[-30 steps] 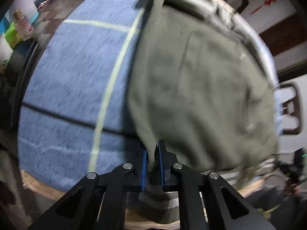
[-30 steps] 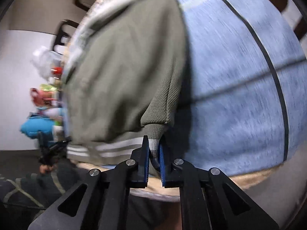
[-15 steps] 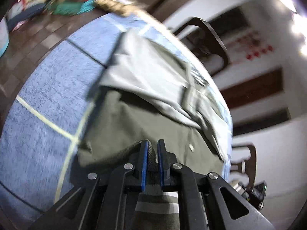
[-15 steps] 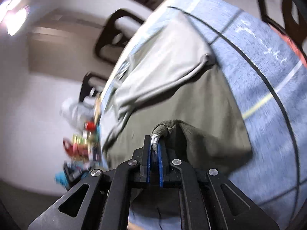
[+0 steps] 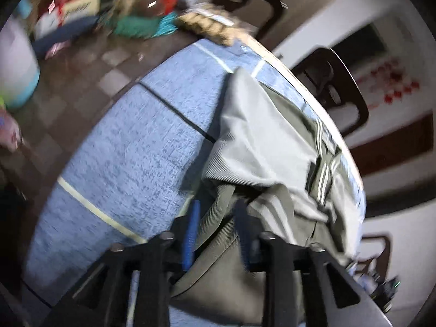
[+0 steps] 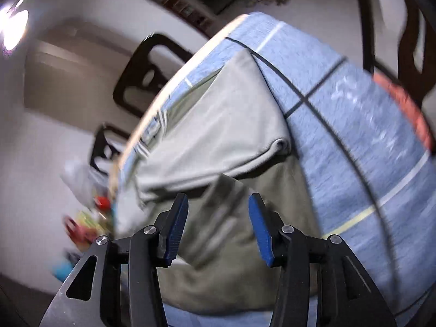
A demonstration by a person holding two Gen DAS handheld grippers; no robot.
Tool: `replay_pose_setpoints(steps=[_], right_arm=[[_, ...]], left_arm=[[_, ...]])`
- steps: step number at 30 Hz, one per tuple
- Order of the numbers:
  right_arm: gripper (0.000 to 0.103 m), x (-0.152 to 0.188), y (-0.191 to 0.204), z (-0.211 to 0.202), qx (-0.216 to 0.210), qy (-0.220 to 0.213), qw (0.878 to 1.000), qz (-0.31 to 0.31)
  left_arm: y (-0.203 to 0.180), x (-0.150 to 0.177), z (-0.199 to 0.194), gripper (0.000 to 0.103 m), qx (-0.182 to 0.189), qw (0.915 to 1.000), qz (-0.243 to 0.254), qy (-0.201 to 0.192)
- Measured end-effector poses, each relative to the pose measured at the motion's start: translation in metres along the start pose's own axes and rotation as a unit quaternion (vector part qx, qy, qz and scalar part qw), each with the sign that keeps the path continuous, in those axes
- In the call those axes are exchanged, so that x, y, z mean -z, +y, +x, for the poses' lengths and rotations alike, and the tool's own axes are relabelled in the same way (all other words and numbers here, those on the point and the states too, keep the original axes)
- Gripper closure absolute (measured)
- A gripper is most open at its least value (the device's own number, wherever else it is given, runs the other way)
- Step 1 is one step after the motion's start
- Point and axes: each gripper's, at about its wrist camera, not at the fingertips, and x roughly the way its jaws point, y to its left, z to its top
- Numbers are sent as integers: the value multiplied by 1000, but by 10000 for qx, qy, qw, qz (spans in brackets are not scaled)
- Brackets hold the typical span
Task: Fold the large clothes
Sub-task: 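Lift the hem with both tools and fold it toward the collar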
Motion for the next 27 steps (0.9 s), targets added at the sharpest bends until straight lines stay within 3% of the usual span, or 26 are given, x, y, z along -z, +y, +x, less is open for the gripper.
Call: replay_pose_setpoints(steps=[3, 8, 12, 15, 20, 24, 27], right_arm=[[55, 6, 12, 15, 494, 328, 9948, -822], [55, 10, 34, 62, 919, 845, 9719, -1998], [55, 4, 33, 88, 988, 1072, 9613, -2337], [55, -1, 31, 96, 1015, 1107, 9582, -2437], [55, -5, 28, 96, 1138, 1083, 9525, -2609], [53, -10, 20, 99, 993, 1165, 9580, -2424], [51, -4, 27, 111, 1082, 1296, 9481, -2694]], left_arm=[[-21, 4, 9, 50, -24, 9974, 671, 257], [-74, 1, 57, 50, 87, 9832, 1671, 733], [-95, 0, 87, 49, -128, 9714, 2203, 873], [-98, -3, 99, 51, -240, 9692, 2277, 904], [-88, -3, 94, 60, -141, 9738, 2120, 810], [-79, -4, 92, 60, -1, 9782, 1927, 774], [-87, -1, 100, 59, -82, 9738, 2119, 817]])
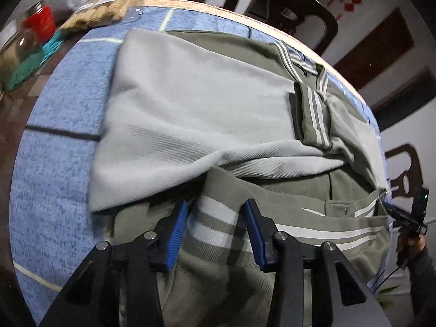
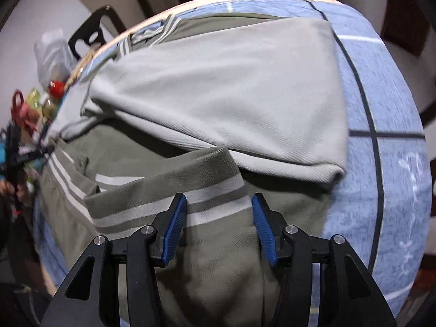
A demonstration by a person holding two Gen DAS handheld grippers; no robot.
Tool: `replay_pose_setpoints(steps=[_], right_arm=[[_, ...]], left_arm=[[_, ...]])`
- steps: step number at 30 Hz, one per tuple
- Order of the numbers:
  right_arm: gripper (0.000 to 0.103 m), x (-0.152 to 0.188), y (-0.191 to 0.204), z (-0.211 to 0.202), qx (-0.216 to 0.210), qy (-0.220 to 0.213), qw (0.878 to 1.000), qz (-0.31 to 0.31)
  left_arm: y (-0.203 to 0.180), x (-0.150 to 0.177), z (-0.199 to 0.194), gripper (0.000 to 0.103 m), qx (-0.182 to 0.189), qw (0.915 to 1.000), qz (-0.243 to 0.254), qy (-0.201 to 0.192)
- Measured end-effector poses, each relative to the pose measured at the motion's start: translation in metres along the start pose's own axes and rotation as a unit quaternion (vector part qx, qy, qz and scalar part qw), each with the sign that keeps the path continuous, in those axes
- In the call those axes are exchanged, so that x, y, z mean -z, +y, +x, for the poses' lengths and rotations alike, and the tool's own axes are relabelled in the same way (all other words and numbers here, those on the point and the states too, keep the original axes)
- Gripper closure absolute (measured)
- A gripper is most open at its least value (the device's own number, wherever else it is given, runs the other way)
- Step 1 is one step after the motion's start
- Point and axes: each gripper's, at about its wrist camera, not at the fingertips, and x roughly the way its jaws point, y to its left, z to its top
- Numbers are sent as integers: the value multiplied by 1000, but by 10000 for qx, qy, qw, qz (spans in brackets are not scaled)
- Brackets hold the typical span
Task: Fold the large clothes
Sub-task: 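Lift the hem with both tools and fold it toward the collar, then lay the folded hem on the jacket and open both tools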
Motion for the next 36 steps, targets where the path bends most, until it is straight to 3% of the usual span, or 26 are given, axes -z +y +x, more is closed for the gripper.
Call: replay_pose_setpoints(steps=[2, 3, 4, 6, 10, 14, 18, 21, 24, 26, 27, 28, 31, 36], right_arm=[[53, -2, -2, 0, -5, -27, 9999, 128], [62, -3, -6, -1, -22, -55, 9995, 323], [76, -2, -12, -4, -34, -84, 9985, 547], [90, 2, -20, -15, -170, -263, 9961, 828], [92, 14, -26, -38, -308, -682, 9899, 1208], [92, 9, -28, -16, -41, -592, 9874, 1468], [90, 1, -28, -4, 125, -537, 9863, 1556], [88, 3, -23, -16, 188, -491, 9881, 1448], [84, 9, -15, -41, 333, -674, 9883, 1325], [74, 17, -9, -56, 328, -798, 9882, 1265], [62, 21, -5, -62, 321, -826, 9881, 1257], [58, 28, 1, -67, 299, -844, 9885, 1217], [58, 46, 23, -68, 167, -731, 9919, 1023], [58, 71, 45, -52, 324, -411, 9948, 877]], left_arm=[[-7, -2, 4, 57, -59, 9998, 167, 37], [-9, -3, 6, 58, -123, 9997, 216, 47], [-9, -3, 6, 68, -195, 9995, 229, 64], [-4, -2, 2, 90, -235, 9997, 110, 23], [15, 11, -25, 93, 36, 9982, -439, -412], [28, 24, -8, 93, -3, 9960, -829, -343], [28, 14, 3, 91, -85, 9934, -1061, -421], [21, 12, 1, 88, -277, 9960, -758, -383], [23, 16, -14, 85, -203, 9959, -755, -451], [25, 20, -25, 78, -275, 9949, -786, -563], [25, 22, -30, 77, -328, 9943, -804, -619], [24, 25, -35, 77, -351, 9937, -829, -666], [19, 36, -51, 77, -338, 9933, -818, -747], [-15, 63, -60, 77, -186, 9981, -209, -545]])
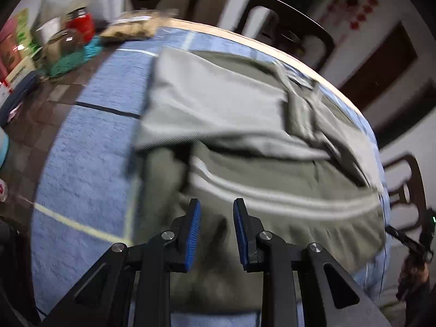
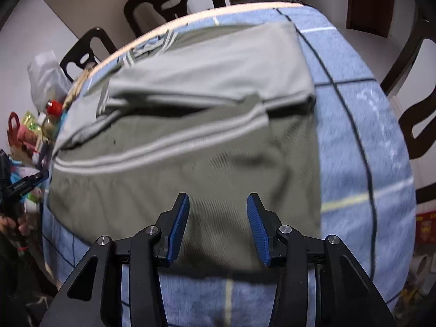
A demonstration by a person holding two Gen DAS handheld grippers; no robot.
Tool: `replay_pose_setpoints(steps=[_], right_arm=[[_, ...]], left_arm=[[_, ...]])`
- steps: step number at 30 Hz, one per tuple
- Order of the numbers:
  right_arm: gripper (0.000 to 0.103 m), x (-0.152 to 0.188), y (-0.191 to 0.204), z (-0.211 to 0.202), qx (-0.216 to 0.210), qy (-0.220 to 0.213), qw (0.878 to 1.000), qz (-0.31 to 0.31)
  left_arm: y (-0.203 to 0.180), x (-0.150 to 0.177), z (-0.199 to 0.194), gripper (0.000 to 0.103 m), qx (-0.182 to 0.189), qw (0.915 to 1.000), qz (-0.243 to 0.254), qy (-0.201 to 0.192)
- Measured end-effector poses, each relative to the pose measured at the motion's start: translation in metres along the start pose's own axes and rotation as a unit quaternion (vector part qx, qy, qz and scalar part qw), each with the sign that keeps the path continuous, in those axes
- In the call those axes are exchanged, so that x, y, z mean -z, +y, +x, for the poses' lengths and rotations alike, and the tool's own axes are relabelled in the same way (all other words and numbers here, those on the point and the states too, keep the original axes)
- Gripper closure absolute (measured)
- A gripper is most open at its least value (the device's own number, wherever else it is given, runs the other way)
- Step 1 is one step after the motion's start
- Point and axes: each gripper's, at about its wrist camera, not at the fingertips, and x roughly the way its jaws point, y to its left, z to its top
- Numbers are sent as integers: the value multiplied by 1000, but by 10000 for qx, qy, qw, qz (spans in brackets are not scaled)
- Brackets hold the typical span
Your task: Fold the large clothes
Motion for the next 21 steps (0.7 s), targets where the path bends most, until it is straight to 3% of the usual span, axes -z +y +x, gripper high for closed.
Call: replay_pose_setpoints(steps=[3, 7, 13, 18, 21], right_arm=[[58, 8, -6, 22, 429, 369, 9984, 38], [58, 8, -11, 26, 660, 454, 9968, -25], [58, 15, 5, -4, 889, 23, 9957, -243], [58, 28, 1, 21, 1273, 277, 9913, -186], [56, 28, -8, 29, 1148, 269, 9930, 70]], left_arm=[[-14, 14, 15, 77, -91, 9992, 328, 208], [1, 23, 40, 77, -142, 9984, -19, 540], [-8, 25, 15, 77, -143, 9993, 148, 327], [-5, 39, 17, 77, -241, 9991, 52, 359], [1, 41, 27, 75, -400, 9982, -25, 445]])
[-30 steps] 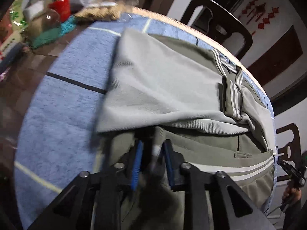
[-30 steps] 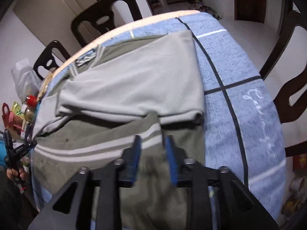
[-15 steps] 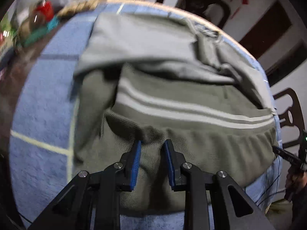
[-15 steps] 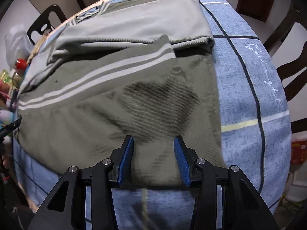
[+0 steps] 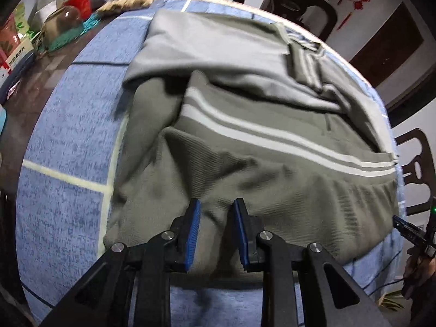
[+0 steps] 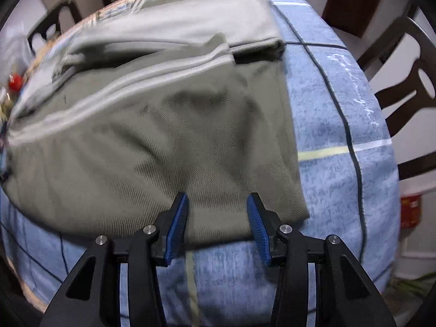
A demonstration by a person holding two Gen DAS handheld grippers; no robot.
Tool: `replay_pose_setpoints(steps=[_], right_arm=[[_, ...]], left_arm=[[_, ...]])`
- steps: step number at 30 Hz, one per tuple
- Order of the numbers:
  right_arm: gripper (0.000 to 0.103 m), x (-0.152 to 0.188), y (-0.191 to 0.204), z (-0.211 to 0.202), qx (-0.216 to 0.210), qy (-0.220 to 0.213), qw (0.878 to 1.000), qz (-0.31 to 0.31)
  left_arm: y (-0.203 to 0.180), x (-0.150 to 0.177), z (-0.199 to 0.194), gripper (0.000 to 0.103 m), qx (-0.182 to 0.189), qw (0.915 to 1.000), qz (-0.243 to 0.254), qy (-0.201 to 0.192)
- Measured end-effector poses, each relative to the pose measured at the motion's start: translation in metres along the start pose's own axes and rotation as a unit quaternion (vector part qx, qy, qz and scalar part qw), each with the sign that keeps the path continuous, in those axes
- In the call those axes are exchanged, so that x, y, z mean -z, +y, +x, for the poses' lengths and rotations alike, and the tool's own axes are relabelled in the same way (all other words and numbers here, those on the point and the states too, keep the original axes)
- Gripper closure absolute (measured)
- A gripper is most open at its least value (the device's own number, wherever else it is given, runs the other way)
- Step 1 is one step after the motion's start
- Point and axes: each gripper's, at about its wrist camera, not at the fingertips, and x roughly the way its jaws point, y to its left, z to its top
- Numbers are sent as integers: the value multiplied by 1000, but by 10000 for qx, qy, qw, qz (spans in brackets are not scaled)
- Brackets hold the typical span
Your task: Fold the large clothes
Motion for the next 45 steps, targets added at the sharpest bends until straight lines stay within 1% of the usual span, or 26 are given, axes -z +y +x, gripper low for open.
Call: replay_pose_setpoints(steps=[2, 6, 9, 12, 15, 19, 21, 27, 30, 33, 40, 45], right_arm=[[56, -4, -7, 2, -122, 38, 9997, 193], [54, -6, -3, 3, -48, -6, 10000, 58], [54, -5, -5, 3, -112, -68, 9998, 144], [53, -4, -2, 2, -107, -131, 9998, 68], [53, -1, -3, 0, -125, -169, 9998, 74], [53, 0, -4, -1, -125, -140, 9998, 68], [53, -1, -5, -1, -143, -119, 9998, 89], [53, 3, -10, -10, -248, -169, 9992, 274], [48, 6, -13, -16, -284, -213, 9987, 358], [46, 9, -18, -22, -347, -280, 9979, 467], [43, 15, -37, -30, -621, -311, 9931, 942], [42, 21, -40, -29, -790, -261, 9902, 1120]], left_arm=[[1, 0, 3, 74, -7, 10000, -32, 2], [-2, -2, 4, 71, -104, 9999, -24, 20], [-6, -2, 7, 70, -160, 9999, -18, -7], [-8, -1, 7, 64, -169, 9999, -20, -29], [-13, 1, 7, 59, -297, 9994, 143, -47], [-19, 2, 8, 52, -374, 9989, 282, -80], [-22, 3, 8, 51, -408, 9986, 332, -89], [-24, 1, 6, 51, -421, 9984, 358, -72], [-22, 1, 0, 51, -423, 9985, 341, -98], [-19, 2, -5, 51, -444, 9984, 316, -116], [-13, 6, -18, 51, -506, 9979, 378, -171], [-8, 12, -23, 51, -544, 9978, 333, -173]])
